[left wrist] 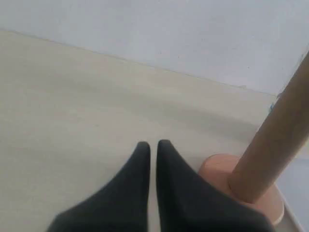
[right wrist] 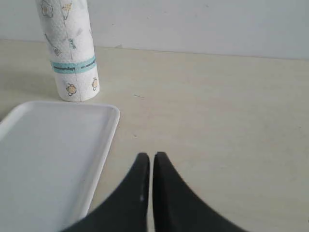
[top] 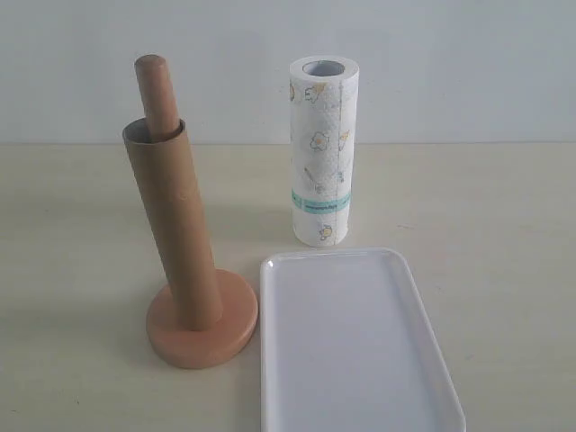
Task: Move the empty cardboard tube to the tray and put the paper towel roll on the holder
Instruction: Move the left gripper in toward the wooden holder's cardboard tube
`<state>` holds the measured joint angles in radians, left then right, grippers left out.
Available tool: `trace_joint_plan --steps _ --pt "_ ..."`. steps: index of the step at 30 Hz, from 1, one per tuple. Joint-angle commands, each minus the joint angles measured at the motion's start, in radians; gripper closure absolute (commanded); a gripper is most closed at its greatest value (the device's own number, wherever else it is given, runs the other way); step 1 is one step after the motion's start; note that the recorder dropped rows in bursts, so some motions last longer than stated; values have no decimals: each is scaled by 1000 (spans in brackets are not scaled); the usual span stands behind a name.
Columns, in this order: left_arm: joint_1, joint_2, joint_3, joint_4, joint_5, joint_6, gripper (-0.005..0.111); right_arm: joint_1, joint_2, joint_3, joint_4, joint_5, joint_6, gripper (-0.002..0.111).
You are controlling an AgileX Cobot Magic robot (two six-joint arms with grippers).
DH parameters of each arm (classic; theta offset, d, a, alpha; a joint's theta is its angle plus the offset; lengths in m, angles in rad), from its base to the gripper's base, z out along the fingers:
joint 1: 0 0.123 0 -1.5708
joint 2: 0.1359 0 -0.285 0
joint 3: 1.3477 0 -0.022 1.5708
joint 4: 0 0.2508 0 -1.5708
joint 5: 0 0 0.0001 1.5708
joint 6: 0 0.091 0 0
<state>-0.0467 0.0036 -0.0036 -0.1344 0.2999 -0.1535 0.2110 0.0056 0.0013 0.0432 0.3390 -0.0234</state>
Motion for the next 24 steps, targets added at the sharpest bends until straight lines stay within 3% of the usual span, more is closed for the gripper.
trace_joint_plan --steps 1,3,8,11,15,19,22,24 --pt "3 -4 4 -8 -66 6 103 -2 -6 -1 0 -4 -2 106" --pt "3 -4 4 -6 -183 6 103 -2 -6 -1 0 -4 -2 106" --pt "3 -4 4 6 -730 20 103 -2 -6 -1 0 -4 -5 106" --pt "3 -4 4 115 -968 14 103 -2 -6 -1 0 -4 -2 106" --pt "3 56 -97 365 -935 -61 103 -2 -6 -1 0 -4 -2 106" --pt "3 346 -180 367 -935 -183 103 -2 -6 -1 0 -4 -2 106" --pt "3 642 -186 367 -984 -447 103 -2 -6 -1 0 -4 -2 106" --pt "3 825 -188 401 -987 -467 103 -2 -6 -1 0 -4 -2 106"
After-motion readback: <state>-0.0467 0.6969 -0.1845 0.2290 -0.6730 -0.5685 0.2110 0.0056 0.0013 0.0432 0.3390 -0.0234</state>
